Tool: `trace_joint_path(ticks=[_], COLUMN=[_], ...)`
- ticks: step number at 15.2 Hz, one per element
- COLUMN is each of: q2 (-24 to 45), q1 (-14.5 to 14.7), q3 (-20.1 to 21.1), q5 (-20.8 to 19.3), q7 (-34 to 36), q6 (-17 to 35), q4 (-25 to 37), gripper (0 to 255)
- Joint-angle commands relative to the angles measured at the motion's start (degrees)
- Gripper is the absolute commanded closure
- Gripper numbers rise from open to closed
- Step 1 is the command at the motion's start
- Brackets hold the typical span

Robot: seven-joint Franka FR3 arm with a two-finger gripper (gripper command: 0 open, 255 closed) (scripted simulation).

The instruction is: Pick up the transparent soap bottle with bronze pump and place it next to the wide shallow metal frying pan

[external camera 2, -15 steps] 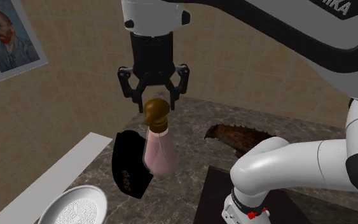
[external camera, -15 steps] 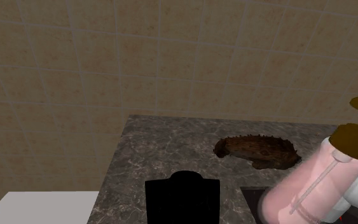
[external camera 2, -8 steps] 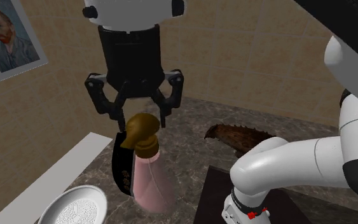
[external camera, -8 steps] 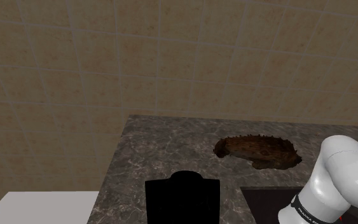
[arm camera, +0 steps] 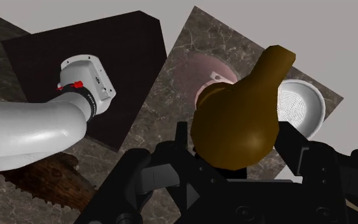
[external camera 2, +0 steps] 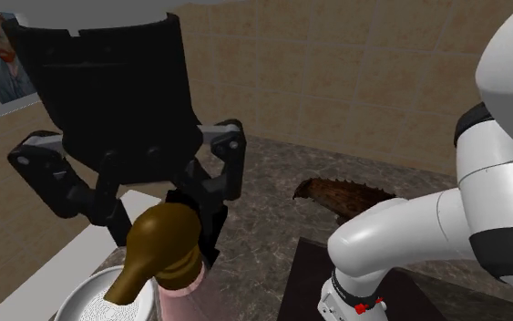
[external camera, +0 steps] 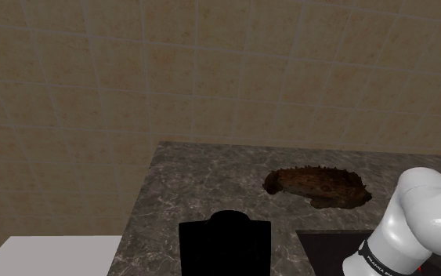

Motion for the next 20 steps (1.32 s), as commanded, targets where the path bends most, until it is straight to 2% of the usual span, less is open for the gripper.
trace_joint_path(ticks=[1,3,4,5,6,7,9,12,16,20], q2=[3.0,5.7,6.9,8.0,8.3,7.9,6.8,5.0,2.1,-0.8], q1=[-3.3,-8.2,-11.9,-16.9,-23.7,-24.7,-18.1,-11.3,-5.6,-2.0], q3=[6.1,13.7,18.6,24.4,31.1,31.2,25.7,20.0,14.9,11.7], q5=[0.6,1.0,1.3,1.9,3.3,4.1,3.3,2.7,3.1,3.8], q7=[5.0,9.8,12.3,14.8,17.2,17.2,15.7,13.9,11.7,9.8], q6=[-1.3,-2.7,-3.6,-4.8,-6.6,-7.0,-4.2,-0.9,2.6,5.6], q4=[6.6,13.3,17.2,21.8,27.4,28.0,22.0,14.7,6.9,0.4], gripper=[255,255,255,255,255,255,255,255,255,255])
